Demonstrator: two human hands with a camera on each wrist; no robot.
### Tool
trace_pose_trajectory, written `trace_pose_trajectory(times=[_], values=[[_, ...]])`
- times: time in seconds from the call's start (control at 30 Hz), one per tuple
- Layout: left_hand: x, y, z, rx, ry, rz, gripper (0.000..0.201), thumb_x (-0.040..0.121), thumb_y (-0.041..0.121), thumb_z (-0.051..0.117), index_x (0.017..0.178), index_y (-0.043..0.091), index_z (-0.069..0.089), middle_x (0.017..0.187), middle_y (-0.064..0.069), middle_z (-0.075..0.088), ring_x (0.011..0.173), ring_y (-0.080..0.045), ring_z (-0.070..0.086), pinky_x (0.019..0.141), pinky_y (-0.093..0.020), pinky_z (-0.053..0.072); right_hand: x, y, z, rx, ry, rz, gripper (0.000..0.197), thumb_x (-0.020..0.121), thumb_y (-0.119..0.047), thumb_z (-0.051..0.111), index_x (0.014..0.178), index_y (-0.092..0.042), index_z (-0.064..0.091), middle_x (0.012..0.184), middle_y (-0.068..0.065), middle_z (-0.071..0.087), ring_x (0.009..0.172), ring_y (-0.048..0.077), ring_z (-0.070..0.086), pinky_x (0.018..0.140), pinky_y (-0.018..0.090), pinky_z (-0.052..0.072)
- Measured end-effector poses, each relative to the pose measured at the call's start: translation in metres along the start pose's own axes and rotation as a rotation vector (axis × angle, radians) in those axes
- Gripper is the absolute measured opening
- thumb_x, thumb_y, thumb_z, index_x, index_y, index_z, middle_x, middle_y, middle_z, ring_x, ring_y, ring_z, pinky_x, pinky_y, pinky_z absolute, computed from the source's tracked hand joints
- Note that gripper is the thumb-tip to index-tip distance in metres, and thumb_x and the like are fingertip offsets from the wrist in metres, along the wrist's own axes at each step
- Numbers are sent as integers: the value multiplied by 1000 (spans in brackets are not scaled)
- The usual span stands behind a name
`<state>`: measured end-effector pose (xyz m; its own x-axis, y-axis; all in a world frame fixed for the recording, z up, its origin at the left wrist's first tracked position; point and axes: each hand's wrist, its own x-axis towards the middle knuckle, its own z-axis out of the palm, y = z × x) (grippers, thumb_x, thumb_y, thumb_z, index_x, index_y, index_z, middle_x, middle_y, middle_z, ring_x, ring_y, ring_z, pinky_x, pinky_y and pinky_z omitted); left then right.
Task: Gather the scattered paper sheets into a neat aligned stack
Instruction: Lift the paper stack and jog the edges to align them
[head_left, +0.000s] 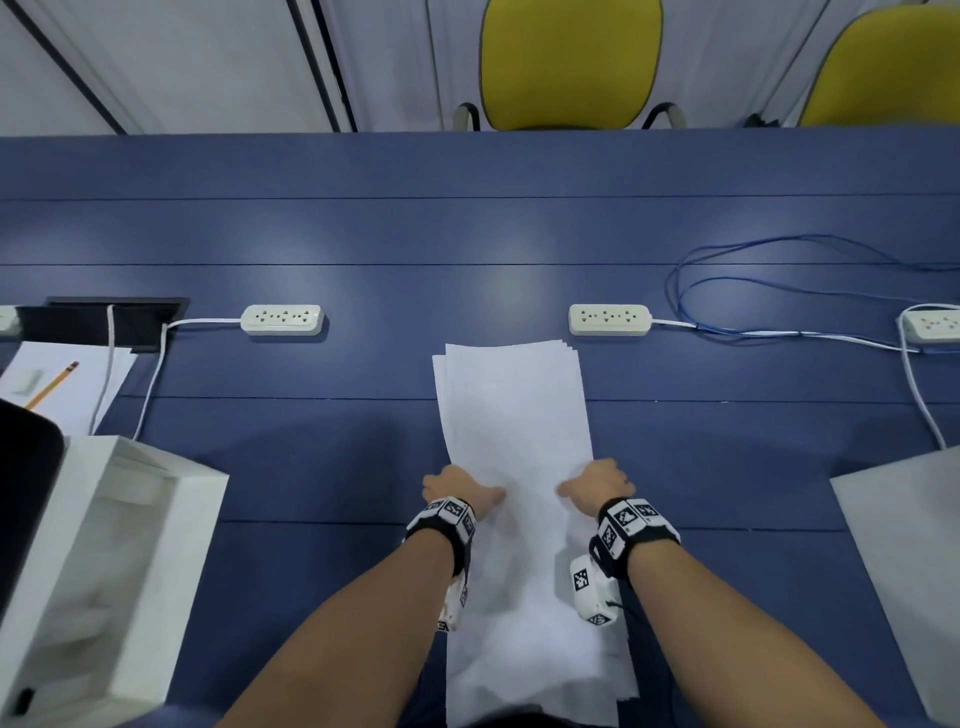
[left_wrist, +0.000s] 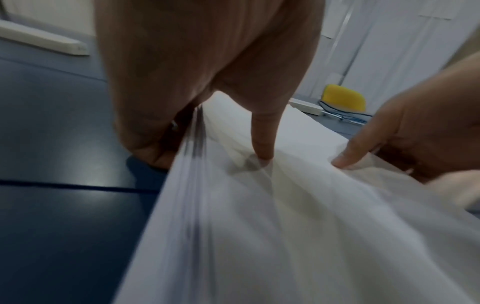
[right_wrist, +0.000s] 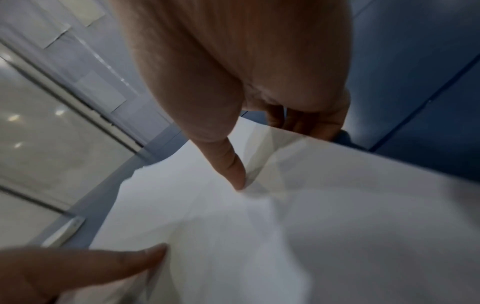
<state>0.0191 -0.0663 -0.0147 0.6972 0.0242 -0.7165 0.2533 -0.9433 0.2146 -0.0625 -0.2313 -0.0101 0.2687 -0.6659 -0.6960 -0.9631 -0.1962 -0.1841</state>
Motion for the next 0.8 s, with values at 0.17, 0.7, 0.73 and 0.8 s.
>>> trace_pose_trajectory(times=[0.17, 0.7, 0.73, 0.8], values=[[-5, -4, 6, -160, 25, 143, 62, 77, 28, 74, 128, 8, 44, 129, -15, 53, 108, -30, 58, 88, -36, 51, -7, 7, 7, 5, 44, -78, 71, 74, -26, 76, 130, 0, 42, 140, 20, 31, 126, 38, 38, 85, 38, 44], [-35, -14, -73, -911, -253, 499, 36, 67, -3, 87, 102, -3, 75, 102, -18, 78, 94, -34, 75, 87, -46, 59, -30, 33, -62, 927, -270, -508, 35, 71, -7, 83, 103, 4, 72, 104, 16, 76, 102, 36, 71, 91, 44, 57], [-41, -9, -85, -931, -246, 546, 32, 71, -4, 84, 101, -3, 75, 102, -18, 78, 92, -32, 75, 85, -43, 59, -37, 28, -72, 977, -278, -561, 37, 73, -8, 82, 106, 5, 70, 107, 17, 75, 105, 37, 70, 92, 44, 56], [-54, 2, -107, -934, -206, 647, 24, 78, -4, 79, 101, 3, 75, 100, -12, 79, 89, -25, 75, 82, -39, 60, -55, 15, -91, 1001, -269, -657, 40, 76, -12, 79, 113, -1, 69, 112, 13, 74, 107, 31, 70, 93, 41, 55]])
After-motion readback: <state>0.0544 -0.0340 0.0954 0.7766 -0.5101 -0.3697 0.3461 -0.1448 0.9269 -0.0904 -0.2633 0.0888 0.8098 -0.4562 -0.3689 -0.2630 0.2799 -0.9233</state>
